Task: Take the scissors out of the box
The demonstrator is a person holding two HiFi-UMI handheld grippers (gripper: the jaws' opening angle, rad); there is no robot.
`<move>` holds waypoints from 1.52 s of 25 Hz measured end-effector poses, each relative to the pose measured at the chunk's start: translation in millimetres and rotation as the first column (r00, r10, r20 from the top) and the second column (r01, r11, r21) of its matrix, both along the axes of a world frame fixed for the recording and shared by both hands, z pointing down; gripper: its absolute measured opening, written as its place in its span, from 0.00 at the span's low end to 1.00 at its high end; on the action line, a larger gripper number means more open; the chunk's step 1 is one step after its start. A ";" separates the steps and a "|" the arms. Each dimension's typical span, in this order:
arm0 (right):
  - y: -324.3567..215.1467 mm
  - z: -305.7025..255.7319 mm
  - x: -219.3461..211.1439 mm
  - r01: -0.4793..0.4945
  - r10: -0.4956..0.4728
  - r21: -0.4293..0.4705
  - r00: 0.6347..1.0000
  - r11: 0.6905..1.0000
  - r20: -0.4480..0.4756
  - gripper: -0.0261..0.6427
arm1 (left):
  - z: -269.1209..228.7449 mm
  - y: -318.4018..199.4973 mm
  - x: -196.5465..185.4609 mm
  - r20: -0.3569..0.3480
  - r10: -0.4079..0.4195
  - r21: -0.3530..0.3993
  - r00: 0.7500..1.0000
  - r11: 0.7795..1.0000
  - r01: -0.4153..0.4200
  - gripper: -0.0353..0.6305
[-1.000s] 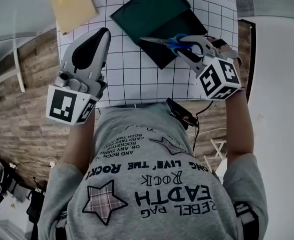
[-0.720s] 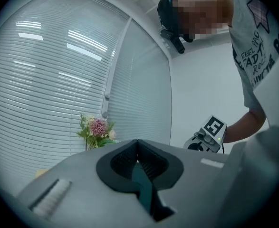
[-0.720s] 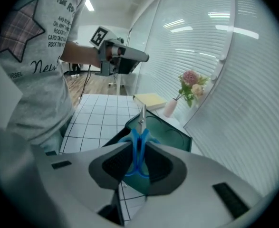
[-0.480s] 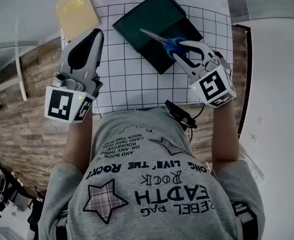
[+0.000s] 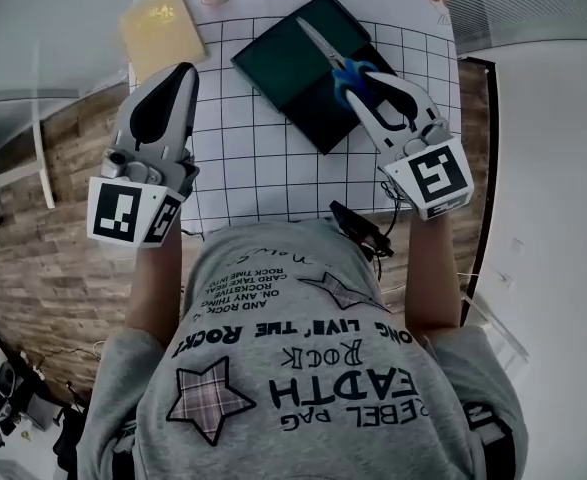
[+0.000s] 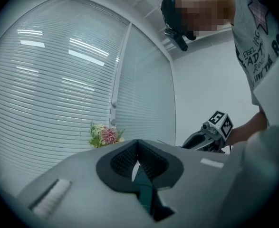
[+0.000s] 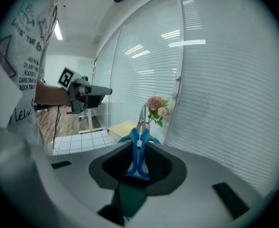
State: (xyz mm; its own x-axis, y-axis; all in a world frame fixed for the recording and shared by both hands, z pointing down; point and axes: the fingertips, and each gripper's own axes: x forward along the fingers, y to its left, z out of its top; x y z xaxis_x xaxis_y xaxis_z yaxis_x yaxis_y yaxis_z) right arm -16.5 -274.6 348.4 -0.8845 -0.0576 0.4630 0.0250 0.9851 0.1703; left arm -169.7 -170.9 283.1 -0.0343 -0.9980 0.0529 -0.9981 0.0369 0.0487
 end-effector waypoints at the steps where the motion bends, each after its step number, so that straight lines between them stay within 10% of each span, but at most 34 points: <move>1: -3.6 -4.2 1.0 -0.019 0.019 -0.009 1.000 1.000 0.016 0.18 | -1.2 1.4 -2.1 0.001 -0.004 0.002 1.000 1.000 0.004 0.07; 15: -23.9 -80.6 3.6 -0.181 0.214 -0.127 0.918 0.975 0.334 0.18 | -16.9 17.4 -6.0 0.033 -0.023 0.027 0.999 0.999 0.022 0.07; 38: -6.4 -172.5 56.0 -0.266 0.294 -0.133 0.786 0.955 0.544 0.18 | -72.7 44.4 -7.8 0.077 -0.036 0.096 0.996 0.995 0.028 0.07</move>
State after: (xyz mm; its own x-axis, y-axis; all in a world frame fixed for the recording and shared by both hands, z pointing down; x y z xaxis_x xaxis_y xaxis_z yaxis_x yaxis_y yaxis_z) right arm 39.5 -280.9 175.9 -0.9383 -0.3339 -0.0900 -0.3372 0.9411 0.0239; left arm -177.6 -126.5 210.3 -0.0665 -0.9967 -0.0461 -0.9974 0.0677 -0.0250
